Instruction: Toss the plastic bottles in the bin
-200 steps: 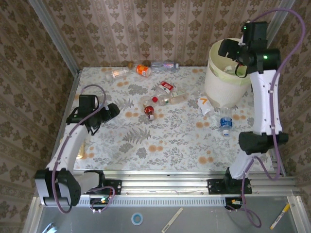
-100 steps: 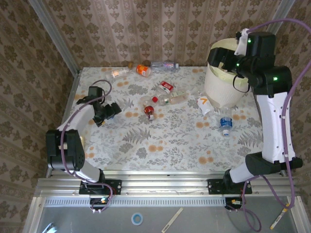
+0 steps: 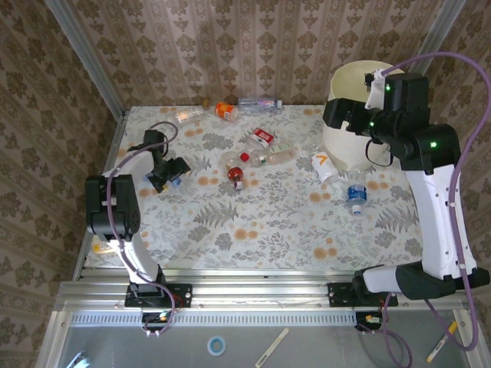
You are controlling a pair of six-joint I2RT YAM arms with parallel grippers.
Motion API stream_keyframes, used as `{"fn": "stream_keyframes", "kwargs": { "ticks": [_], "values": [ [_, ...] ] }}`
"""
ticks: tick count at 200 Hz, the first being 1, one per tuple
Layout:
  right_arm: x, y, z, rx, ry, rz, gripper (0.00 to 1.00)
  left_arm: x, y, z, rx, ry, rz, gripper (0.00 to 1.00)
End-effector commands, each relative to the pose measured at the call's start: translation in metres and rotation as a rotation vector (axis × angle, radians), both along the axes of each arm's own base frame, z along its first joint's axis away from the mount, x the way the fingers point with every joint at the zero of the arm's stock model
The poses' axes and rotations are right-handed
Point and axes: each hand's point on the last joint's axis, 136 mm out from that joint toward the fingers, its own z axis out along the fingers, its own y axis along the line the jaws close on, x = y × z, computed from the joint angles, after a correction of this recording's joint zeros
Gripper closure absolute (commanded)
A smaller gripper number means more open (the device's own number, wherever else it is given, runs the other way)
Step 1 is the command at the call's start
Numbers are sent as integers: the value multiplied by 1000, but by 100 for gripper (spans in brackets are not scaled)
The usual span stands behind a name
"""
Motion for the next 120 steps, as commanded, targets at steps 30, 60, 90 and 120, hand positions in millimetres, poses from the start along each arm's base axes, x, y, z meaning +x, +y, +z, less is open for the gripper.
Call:
{"fn": "stream_keyframes", "kwargs": {
  "ticks": [30, 60, 90, 120],
  "values": [
    [-2, 10, -3, 9, -8, 46, 7, 3, 9, -12, 13, 42, 12, 21],
    [0, 12, -6, 6, -9, 55, 7, -1, 11, -20, 20, 63, 8, 24],
    [2, 13, -9, 5, -3, 62, 7, -2, 14, -22, 30, 69, 4, 27],
    [4, 14, -13, 5, 7, 67, 7, -3, 18, -24, 38, 74, 1, 30]
  ]
}}
